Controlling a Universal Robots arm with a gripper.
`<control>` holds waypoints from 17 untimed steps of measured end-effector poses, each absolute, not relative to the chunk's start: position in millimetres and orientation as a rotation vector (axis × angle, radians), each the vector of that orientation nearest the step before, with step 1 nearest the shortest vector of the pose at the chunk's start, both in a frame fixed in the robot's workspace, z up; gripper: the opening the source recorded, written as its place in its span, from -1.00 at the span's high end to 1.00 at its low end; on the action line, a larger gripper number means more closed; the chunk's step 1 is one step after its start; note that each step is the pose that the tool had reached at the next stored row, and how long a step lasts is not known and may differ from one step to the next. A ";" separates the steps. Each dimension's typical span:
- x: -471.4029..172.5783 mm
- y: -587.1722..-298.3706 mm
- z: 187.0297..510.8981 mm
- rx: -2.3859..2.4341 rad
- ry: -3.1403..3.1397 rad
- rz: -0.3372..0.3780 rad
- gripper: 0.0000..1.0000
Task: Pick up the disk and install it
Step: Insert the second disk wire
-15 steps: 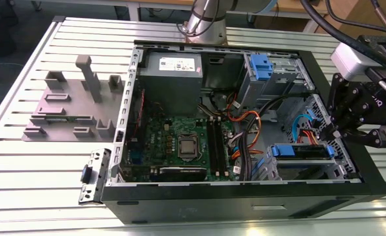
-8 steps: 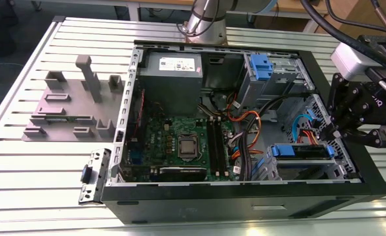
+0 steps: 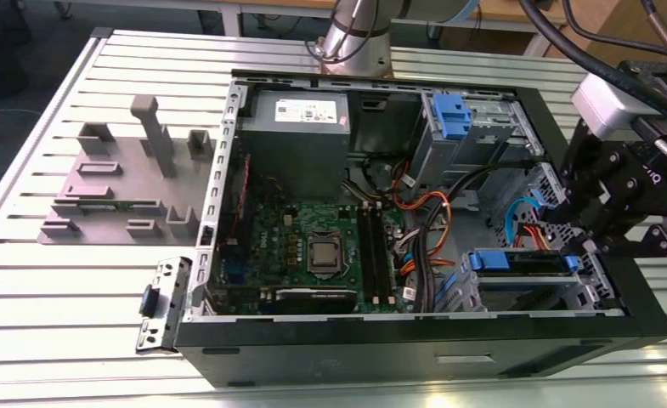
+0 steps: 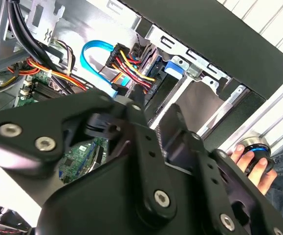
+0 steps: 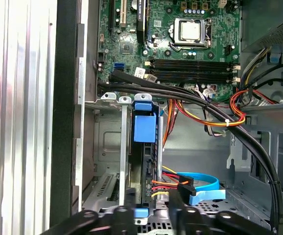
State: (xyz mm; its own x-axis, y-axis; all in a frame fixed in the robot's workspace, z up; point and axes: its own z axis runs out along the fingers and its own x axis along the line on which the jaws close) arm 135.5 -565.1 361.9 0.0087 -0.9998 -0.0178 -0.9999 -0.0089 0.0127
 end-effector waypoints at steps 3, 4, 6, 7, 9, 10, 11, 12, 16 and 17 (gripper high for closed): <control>135.5 -565.1 362.0 -2.229 2.209 0.034 0.06; 135.5 -565.1 362.0 -2.229 2.209 0.034 0.06; 135.5 -565.1 362.0 -2.229 2.209 0.034 0.06; 135.5 -565.1 362.0 -2.229 2.209 0.034 0.06; 135.5 -565.1 362.0 -2.229 2.209 0.034 0.06; 135.5 -565.1 362.2 -2.229 2.209 0.034 0.06; 135.5 -565.1 362.5 -2.229 2.209 0.034 0.06; 135.5 -565.1 363.1 -2.229 2.209 0.033 0.06; 135.5 -565.1 366.5 -2.229 2.209 0.034 0.06; 135.5 -565.1 367.5 -2.228 2.209 0.034 0.06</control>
